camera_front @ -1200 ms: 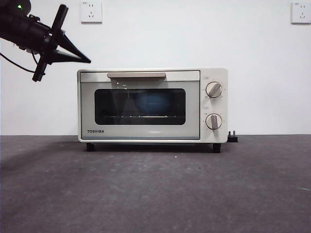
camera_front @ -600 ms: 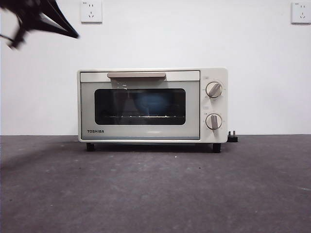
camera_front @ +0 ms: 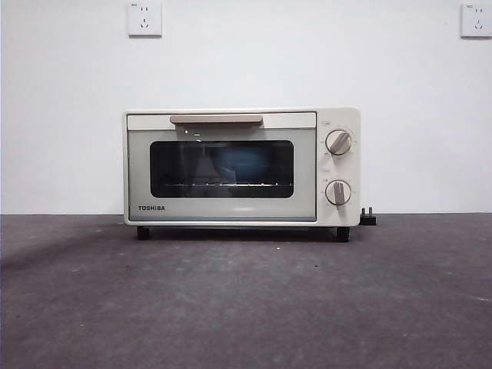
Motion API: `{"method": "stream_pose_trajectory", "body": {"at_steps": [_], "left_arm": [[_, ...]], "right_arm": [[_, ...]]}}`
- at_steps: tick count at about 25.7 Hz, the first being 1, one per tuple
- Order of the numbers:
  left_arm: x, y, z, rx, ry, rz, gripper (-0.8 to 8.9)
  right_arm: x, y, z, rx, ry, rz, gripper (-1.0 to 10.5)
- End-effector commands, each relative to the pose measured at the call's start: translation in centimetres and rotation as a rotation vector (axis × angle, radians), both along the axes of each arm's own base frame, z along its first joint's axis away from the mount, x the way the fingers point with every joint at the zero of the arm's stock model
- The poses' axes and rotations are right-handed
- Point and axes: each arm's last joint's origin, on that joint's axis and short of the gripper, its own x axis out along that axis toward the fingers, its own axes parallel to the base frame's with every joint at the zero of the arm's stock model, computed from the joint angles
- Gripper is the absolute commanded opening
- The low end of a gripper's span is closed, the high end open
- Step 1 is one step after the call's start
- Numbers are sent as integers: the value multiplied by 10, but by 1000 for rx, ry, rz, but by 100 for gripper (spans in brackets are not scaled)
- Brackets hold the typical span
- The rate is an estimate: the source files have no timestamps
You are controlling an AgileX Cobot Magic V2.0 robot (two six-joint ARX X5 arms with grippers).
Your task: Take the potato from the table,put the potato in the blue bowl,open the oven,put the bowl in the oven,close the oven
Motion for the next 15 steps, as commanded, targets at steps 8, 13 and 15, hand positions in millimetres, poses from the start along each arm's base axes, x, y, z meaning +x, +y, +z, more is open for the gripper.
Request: {"method": "stream_pose_trajectory", "body": {"at_steps": [8,13,15], "left_arm": [[-9,0,15,8,-137,-14,-4],[-13,3,18,59,-189,-10,-4],[-21,5,23,144,-258,0,-4]], "right_arm": [[5,4,-3,-19,28,-1,1],[7,6,-3,-24,34,-2,1],[9,8,-3,-28,38,-2,1]]}}
